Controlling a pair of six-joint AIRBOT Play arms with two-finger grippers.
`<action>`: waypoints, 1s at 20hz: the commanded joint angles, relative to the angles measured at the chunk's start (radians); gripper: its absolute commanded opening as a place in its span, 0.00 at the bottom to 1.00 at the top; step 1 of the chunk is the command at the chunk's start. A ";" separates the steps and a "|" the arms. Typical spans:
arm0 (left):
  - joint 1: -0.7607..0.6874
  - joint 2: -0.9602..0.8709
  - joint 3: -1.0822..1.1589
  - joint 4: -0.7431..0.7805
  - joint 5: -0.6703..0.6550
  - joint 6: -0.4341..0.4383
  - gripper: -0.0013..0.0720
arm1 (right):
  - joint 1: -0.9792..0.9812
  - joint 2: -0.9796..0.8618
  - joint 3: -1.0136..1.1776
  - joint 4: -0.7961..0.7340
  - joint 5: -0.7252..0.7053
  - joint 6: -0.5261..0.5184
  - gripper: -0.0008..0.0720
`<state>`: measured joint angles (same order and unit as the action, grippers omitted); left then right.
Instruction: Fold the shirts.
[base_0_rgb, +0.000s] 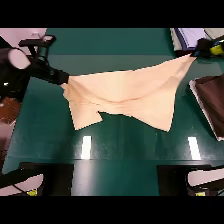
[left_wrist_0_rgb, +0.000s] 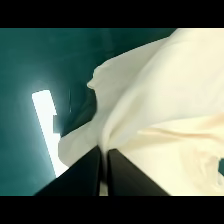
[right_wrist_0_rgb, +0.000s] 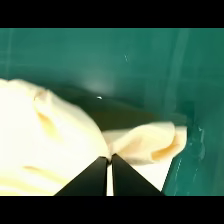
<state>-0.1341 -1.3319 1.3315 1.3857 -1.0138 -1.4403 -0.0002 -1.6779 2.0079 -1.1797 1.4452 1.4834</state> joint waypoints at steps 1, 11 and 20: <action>0.010 -0.089 0.004 0.002 0.143 0.000 0.26 | 0.014 -0.079 -0.001 0.002 -0.065 0.000 0.51; 0.308 -0.084 -0.024 -0.224 -0.117 0.092 0.72 | -0.090 0.190 -0.386 0.150 0.052 -0.084 0.61; 0.267 -0.243 -0.175 -0.404 -0.003 0.219 0.72 | -0.081 0.368 -0.753 0.238 -0.092 -0.098 0.61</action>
<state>0.1558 -1.5288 1.1740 1.0565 -1.0348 -1.2690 -0.0738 -1.3491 1.3346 -0.9703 1.3926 1.3880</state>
